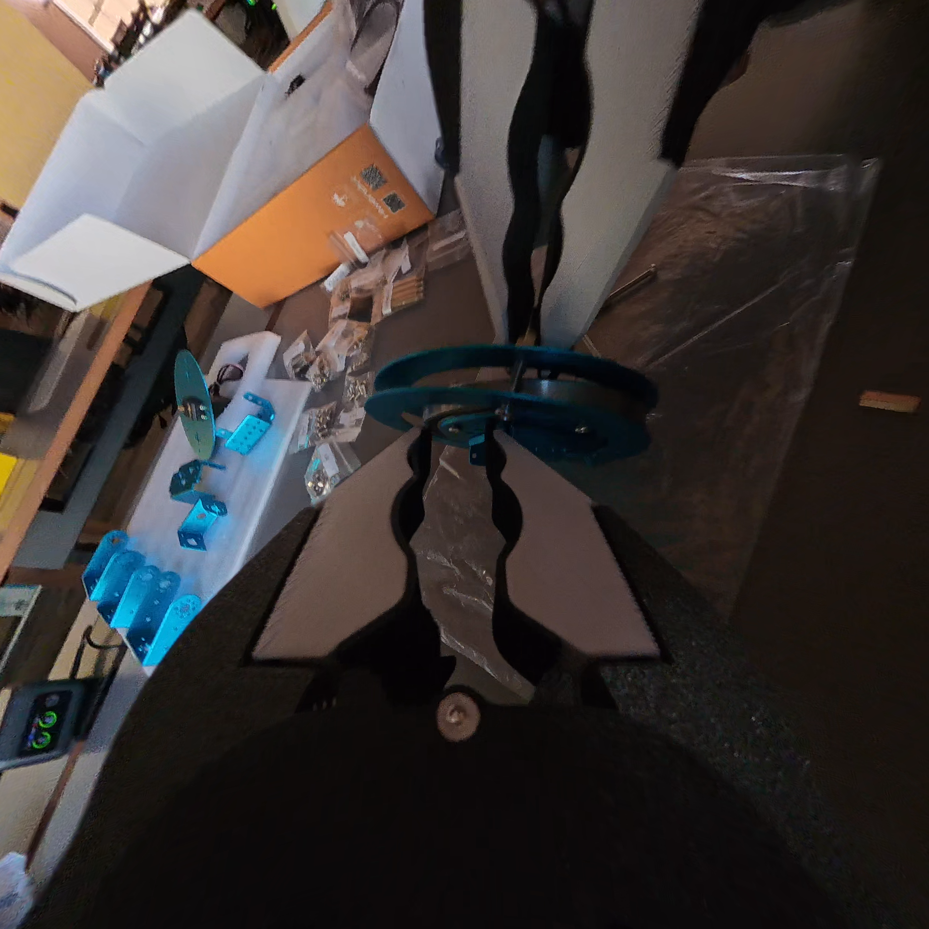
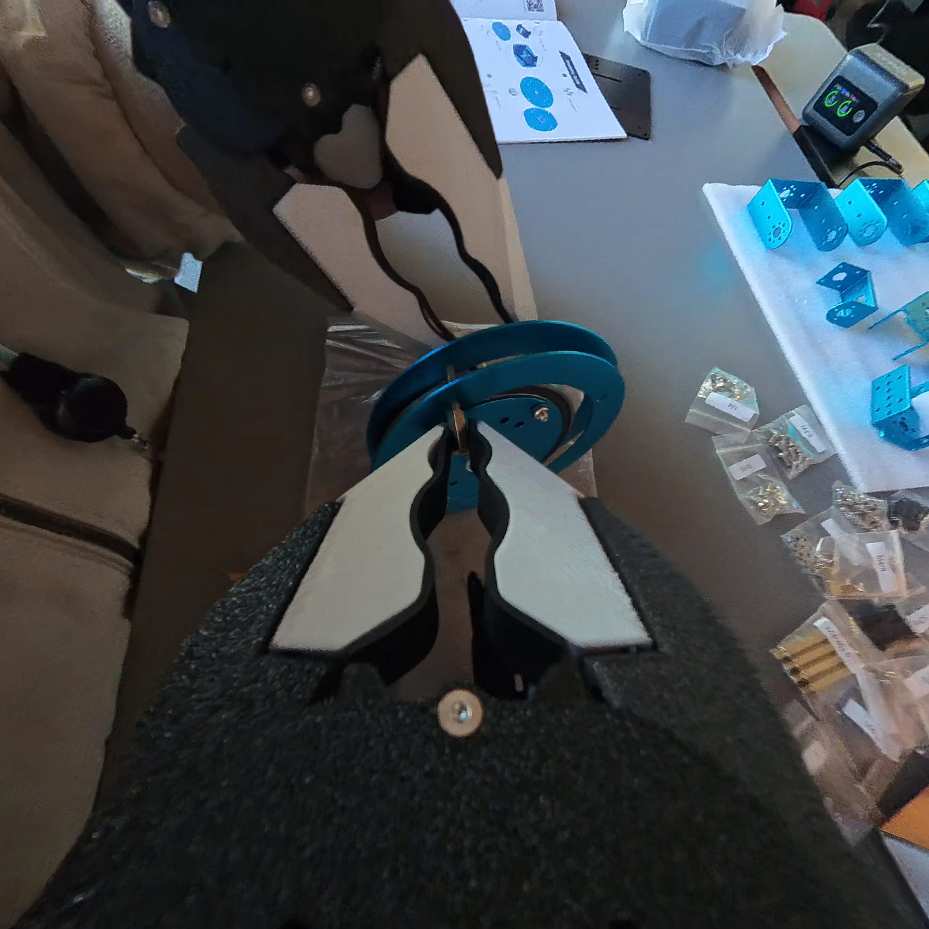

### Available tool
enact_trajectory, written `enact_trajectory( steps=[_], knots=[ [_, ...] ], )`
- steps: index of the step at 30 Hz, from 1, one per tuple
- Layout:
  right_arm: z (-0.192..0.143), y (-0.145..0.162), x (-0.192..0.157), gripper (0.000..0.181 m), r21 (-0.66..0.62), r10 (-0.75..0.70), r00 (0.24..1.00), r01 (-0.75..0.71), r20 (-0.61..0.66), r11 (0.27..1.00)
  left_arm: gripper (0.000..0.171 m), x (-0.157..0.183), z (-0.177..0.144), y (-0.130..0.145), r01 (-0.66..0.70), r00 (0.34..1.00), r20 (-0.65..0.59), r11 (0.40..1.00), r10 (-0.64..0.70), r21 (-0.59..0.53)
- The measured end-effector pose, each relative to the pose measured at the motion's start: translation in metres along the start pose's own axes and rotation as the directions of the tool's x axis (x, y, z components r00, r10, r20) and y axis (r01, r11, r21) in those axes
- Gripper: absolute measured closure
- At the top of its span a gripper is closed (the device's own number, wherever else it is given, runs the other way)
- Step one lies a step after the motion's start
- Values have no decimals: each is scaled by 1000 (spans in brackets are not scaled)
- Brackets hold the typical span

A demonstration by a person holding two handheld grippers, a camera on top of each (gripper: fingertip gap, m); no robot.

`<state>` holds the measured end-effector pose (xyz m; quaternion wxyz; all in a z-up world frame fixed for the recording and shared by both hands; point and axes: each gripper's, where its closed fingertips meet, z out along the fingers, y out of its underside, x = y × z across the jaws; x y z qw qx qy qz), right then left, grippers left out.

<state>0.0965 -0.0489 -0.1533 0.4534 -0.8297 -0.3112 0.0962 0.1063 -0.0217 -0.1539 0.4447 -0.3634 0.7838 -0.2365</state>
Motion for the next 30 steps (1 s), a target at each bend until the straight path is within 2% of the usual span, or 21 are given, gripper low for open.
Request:
enact_trajectory(
  steps=[4,7,9,12,17,21,30],
  knots=[
    [4,-3,-4,177,15,88,994,-89,71,996,153,-4,-1,0,-230,972,43,971,233,-65],
    [7,-7,2,178,17,153,984,-155,89,988,159,-10,2,3,-400,905,81,901,417,-171],
    [8,-8,5,178,7,202,974,-204,105,979,160,-11,5,4,-459,874,76,866,481,-201],
    [6,-8,6,177,18,259,955,-264,145,964,169,-8,8,5,-495,853,67,843,517,-209],
    [6,-8,-3,178,13,356,898,-372,257,928,167,0,2,8,-554,823,14,807,568,-204],
    [9,-10,-4,178,4,342,909,-353,238,936,154,-6,-2,14,-566,807,36,788,590,-241],
    [10,-10,-2,177,2,330,922,-337,203,941,152,-3,-7,22,-568,808,8,782,590,-257]
  ],
)
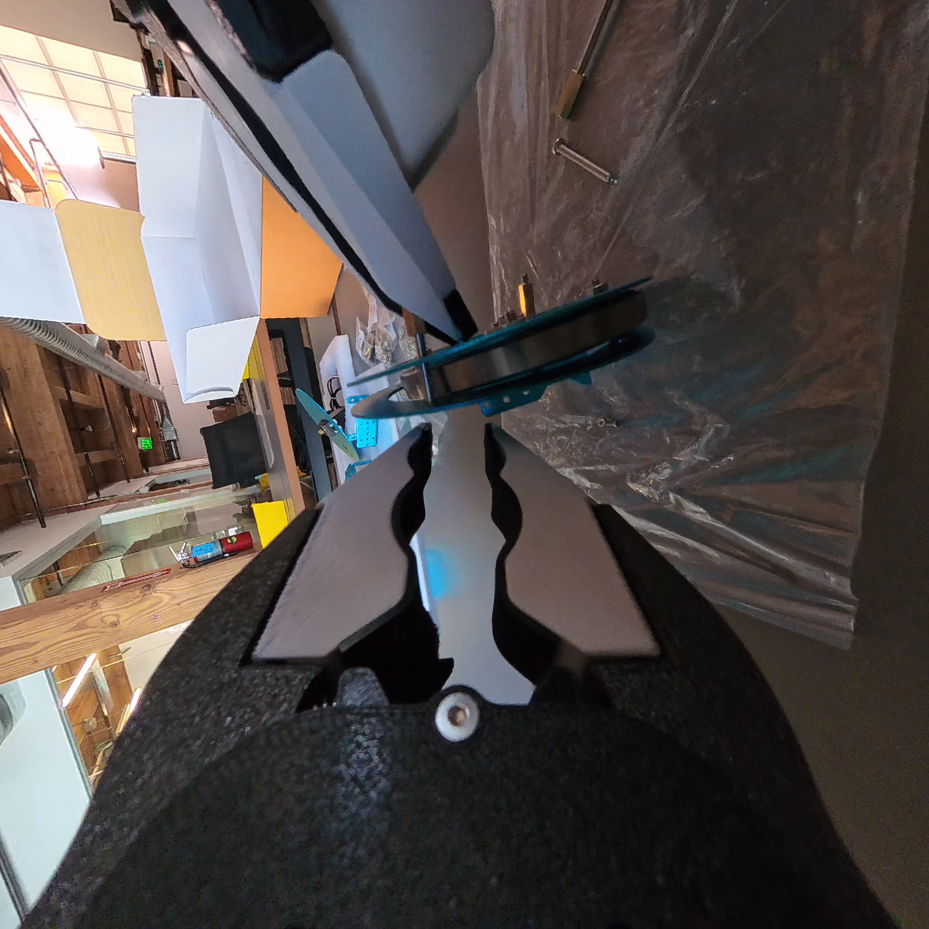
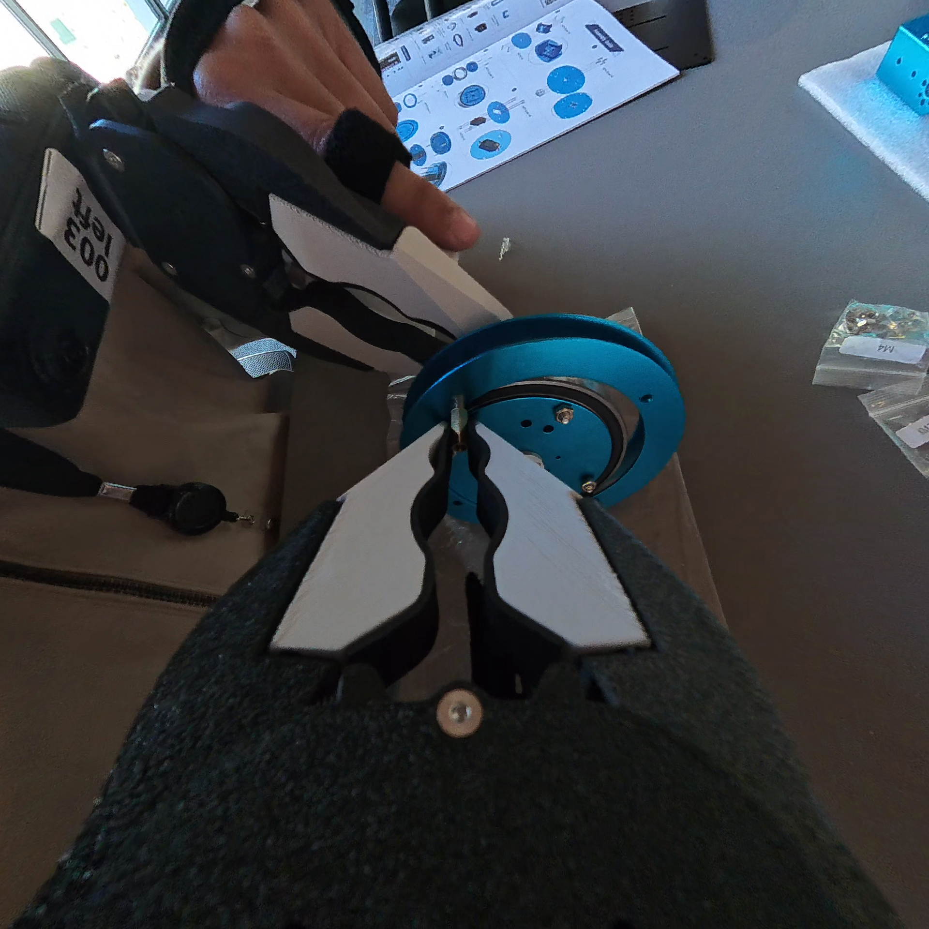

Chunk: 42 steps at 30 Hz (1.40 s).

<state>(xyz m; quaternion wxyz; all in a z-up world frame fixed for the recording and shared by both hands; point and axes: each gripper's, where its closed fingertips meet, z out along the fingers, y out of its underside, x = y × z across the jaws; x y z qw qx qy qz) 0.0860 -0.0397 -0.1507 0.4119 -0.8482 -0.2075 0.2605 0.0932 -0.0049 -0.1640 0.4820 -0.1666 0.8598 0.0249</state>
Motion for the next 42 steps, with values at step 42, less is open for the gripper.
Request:
enact_trajectory(
  steps=[42],
  knots=[
    [-17,3,20,151,-295,-563,713,479,-419,827,169,-12,-7,-28,332,922,-280,919,-269,212]
  ],
)
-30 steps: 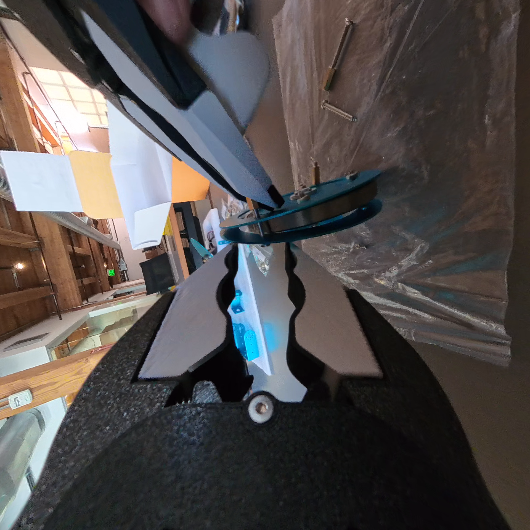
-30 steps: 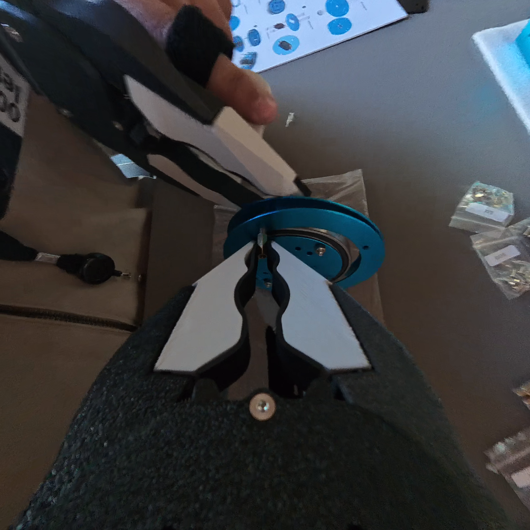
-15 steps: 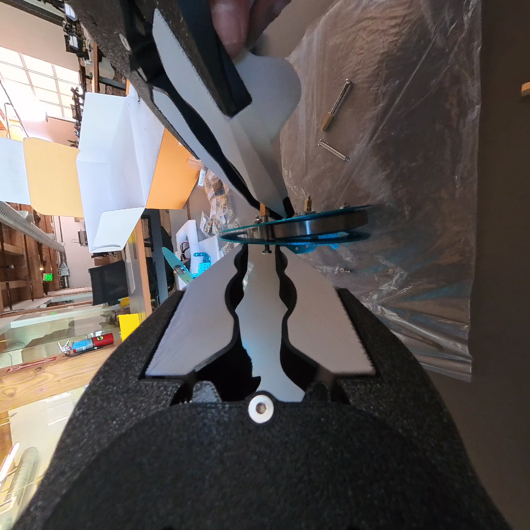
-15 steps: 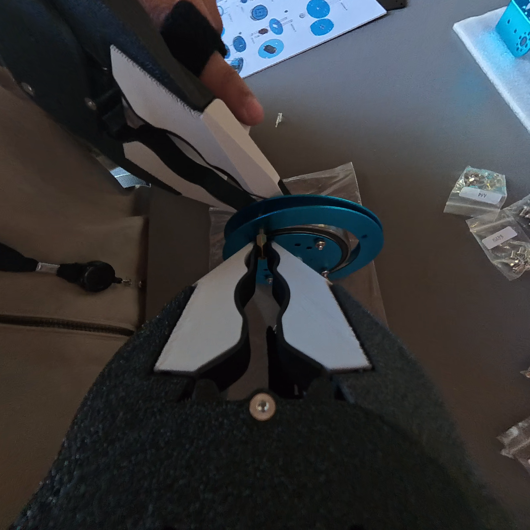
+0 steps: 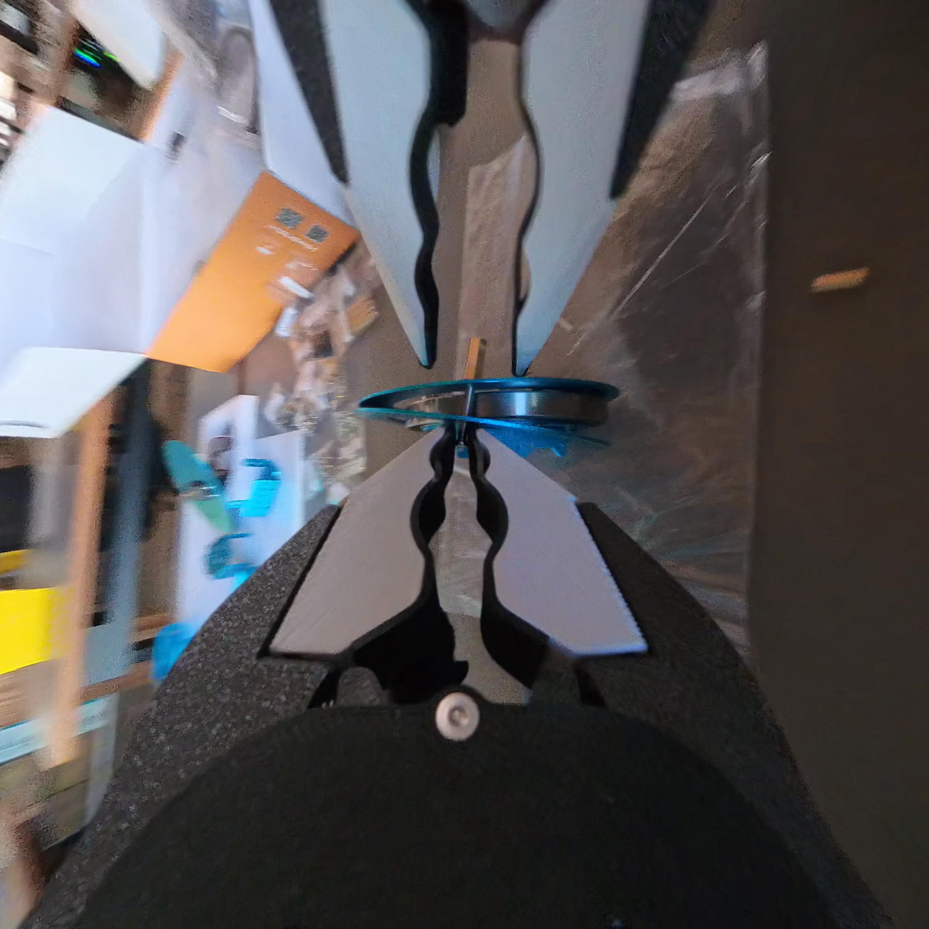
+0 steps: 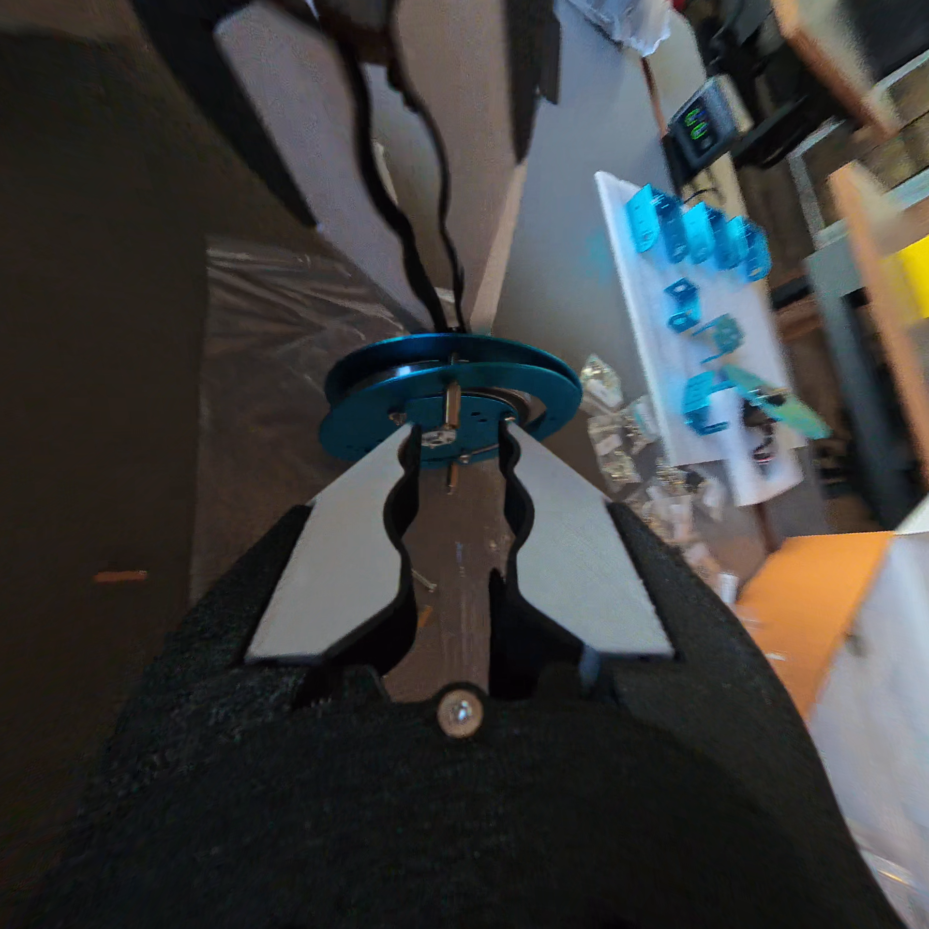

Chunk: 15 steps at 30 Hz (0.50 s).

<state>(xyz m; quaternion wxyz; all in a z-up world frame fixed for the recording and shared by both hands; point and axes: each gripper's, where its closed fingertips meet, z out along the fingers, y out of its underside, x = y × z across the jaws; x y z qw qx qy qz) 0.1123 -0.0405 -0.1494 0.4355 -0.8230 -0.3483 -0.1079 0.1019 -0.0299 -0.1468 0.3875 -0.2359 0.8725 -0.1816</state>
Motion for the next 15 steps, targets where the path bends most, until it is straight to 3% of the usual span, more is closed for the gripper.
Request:
enact_trajectory(
  steps=[2,5,10,15],
  knots=[
    [-1,0,-1,147,-24,-94,992,93,-85,995,169,9,-2,-3,109,981,-162,994,-104,24],
    [-2,-1,0,140,-61,-167,970,159,-179,985,169,12,-6,0,240,907,-347,970,-238,-38],
    [-9,-15,1,149,-84,-323,885,313,-334,946,169,9,-8,2,449,695,-544,875,-470,-183],
    [-3,-12,7,153,-201,-490,772,447,-405,872,169,8,-10,-1,529,510,-663,808,-547,-260]
  ],
)
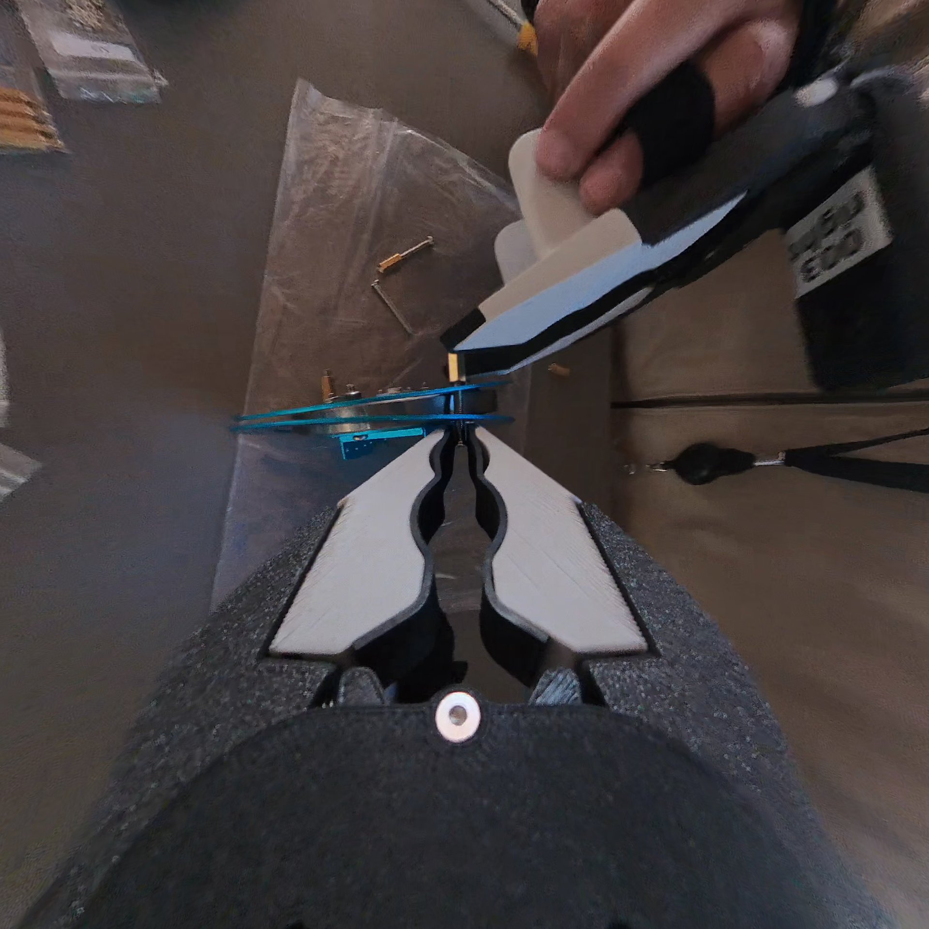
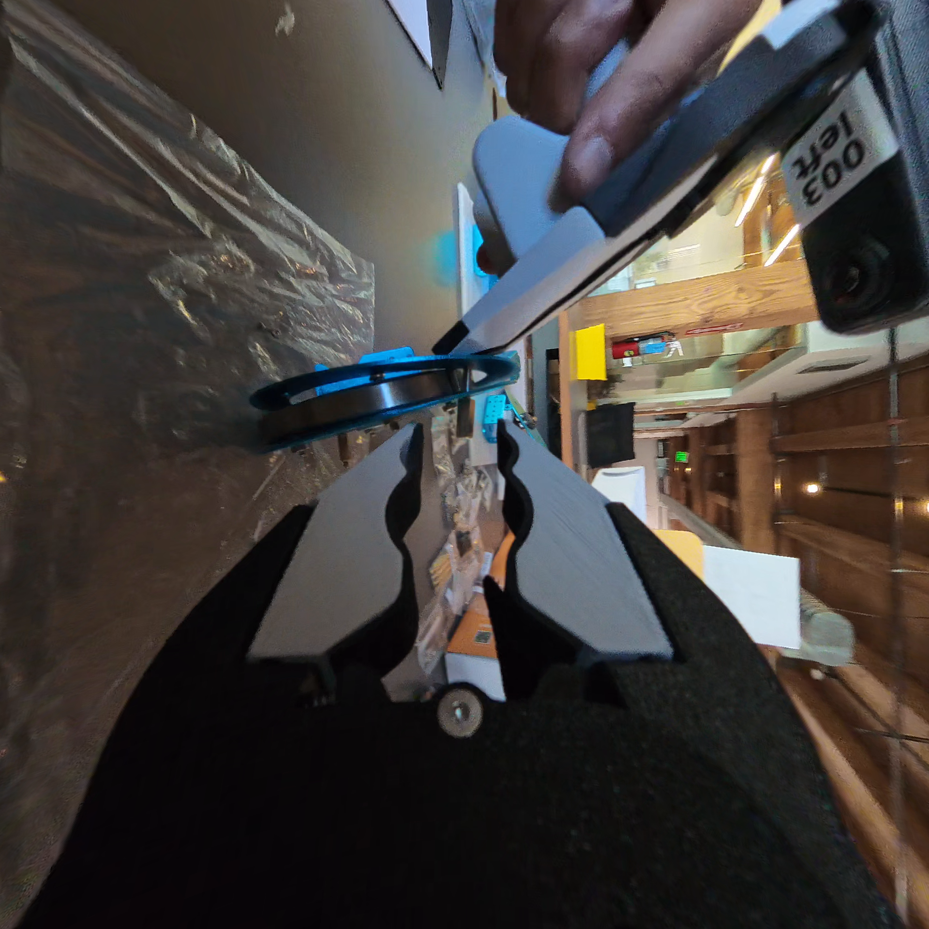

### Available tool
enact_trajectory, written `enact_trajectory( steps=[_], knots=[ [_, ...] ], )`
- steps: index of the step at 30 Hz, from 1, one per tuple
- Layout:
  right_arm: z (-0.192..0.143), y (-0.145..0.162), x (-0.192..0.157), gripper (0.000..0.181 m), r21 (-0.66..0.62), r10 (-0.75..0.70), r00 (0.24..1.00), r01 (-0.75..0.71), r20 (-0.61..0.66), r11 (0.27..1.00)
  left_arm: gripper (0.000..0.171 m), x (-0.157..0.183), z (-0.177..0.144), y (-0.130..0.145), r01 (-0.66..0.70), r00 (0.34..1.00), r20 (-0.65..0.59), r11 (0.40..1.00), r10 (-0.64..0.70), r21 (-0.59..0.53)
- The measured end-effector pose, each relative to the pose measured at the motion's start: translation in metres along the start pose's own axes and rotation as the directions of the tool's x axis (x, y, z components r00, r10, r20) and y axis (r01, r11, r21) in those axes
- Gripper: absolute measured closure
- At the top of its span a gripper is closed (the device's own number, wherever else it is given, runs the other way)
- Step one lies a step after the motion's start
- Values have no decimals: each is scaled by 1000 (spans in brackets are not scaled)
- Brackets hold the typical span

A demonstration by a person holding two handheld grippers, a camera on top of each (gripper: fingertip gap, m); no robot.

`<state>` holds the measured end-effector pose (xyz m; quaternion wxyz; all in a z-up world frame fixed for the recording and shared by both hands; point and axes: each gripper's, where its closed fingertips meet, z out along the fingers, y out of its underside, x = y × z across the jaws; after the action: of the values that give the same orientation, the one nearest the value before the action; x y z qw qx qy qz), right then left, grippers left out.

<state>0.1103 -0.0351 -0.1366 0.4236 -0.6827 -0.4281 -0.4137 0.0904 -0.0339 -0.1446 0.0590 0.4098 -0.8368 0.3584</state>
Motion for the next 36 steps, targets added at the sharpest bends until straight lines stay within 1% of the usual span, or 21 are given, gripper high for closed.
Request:
enact_trajectory(
  steps=[1,3,5,7,9,12,14,16,21,23,25,27,29,32,34,36],
  knots=[
    [1,0,1,152,-2,-30,999,30,-18,1000,169,1,1,-2,30,999,-44,1000,-29,11],
    [1,-2,6,160,7,-79,995,80,-66,997,169,3,2,-5,72,990,-120,997,-67,34],
    [5,2,8,160,-5,-117,989,117,-93,993,169,2,1,-7,116,979,-177,991,-104,62],
    [6,3,10,167,1,-129,983,130,-133,991,169,-2,-1,-9,156,965,-229,983,-131,96],
    [10,7,8,167,-6,-143,978,143,-153,990,168,-3,-4,-10,216,938,-303,968,-168,130],
    [12,6,7,168,6,-176,961,182,-213,983,167,0,-5,-7,264,890,-418,953,-180,150],
    [12,4,9,170,13,-199,948,208,-248,978,167,0,-6,-8,279,877,-443,947,-183,160],
    [11,1,12,176,25,-206,939,221,-275,975,167,-2,-6,-9,282,878,-441,945,-185,166],
    [13,1,13,176,12,-249,919,265,-307,964,167,-2,-6,-8,272,877,-447,948,-173,166],
    [13,1,13,176,12,-237,924,252,-301,968,167,-4,-6,-8,229,907,-396,957,-143,177],
    [13,1,13,176,11,-202,943,213,-266,977,167,-6,-6,-8,146,950,-299,972,-86,182],
    [13,1,12,177,17,-127,975,133,-183,991,168,-8,-5,-6,51,984,-177,984,-21,169],
    [12,0,10,177,31,-35,996,38,-78,999,169,-7,-3,-4,-31,998,-55,991,38,129],
    [11,-2,8,178,29,-14,999,15,-30,999,169,-8,-2,0,-155,982,114,987,148,52],
    [9,-4,5,178,42,66,996,-69,59,997,169,-7,-1,2,-228,954,203,974,221,11],
    [7,-4,4,178,37,124,983,-130,132,991,169,-6,-1,1,-268,926,271,963,261,-10]
  ],
)
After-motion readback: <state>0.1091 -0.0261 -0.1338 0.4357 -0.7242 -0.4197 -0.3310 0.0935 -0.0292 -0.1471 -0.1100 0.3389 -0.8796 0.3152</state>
